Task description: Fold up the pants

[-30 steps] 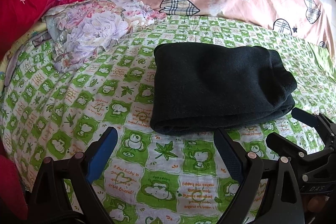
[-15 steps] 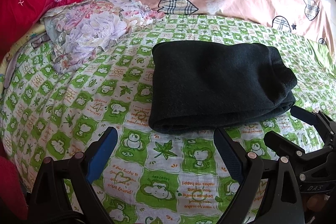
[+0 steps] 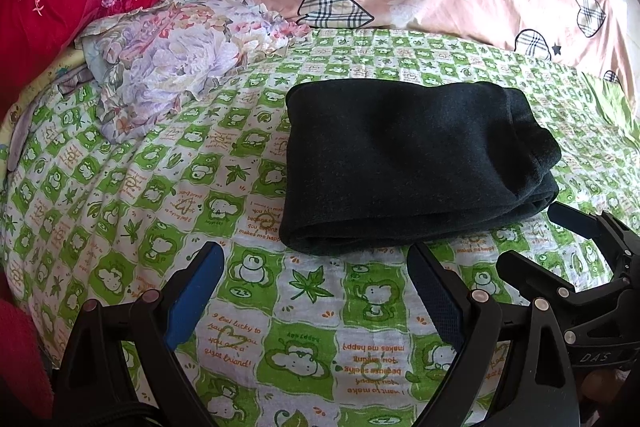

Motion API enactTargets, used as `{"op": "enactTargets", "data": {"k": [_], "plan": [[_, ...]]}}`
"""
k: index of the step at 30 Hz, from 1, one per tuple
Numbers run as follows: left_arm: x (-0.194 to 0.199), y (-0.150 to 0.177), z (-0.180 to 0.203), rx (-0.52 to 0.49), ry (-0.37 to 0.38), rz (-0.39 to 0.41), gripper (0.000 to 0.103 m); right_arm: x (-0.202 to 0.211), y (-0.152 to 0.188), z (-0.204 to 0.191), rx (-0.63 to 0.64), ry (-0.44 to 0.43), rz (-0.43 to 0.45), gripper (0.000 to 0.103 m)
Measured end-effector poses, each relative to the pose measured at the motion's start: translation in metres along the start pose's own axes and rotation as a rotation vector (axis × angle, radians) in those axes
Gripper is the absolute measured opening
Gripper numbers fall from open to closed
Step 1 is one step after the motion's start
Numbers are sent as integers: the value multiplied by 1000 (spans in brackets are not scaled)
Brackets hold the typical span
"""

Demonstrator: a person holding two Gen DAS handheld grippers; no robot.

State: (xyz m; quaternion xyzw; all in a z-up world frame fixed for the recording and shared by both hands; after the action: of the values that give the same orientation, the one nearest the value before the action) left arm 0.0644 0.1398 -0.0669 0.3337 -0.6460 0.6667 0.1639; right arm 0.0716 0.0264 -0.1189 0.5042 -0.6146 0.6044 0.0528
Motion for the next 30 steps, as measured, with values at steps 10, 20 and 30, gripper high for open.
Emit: {"op": "enactTargets", "data": {"k": [10,20,30], "plan": [[4,-2,3,-11,-2,7,93,1,-1,-1,-1,0,3,103],[5,-3,3,-8,2,1,93,14,-12,-5,-6,-11,28,103],[4,-6,-2,17,17,-11,93,18,-24,2,-39,8,2,103]]}}
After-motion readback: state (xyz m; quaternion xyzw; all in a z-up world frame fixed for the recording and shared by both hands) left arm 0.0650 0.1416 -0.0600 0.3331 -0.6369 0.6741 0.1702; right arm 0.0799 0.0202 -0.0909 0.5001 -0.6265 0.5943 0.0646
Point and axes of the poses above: each gripper's, at about its wrist camera, not at the fingertips, and x roughly against the way its jaws point, z to its right, y to its underside, the point moved 10 cm from there along -x, roughly the way its jaws point, and after that the axes turned 2 degrees about y, right-handed, at the moved point
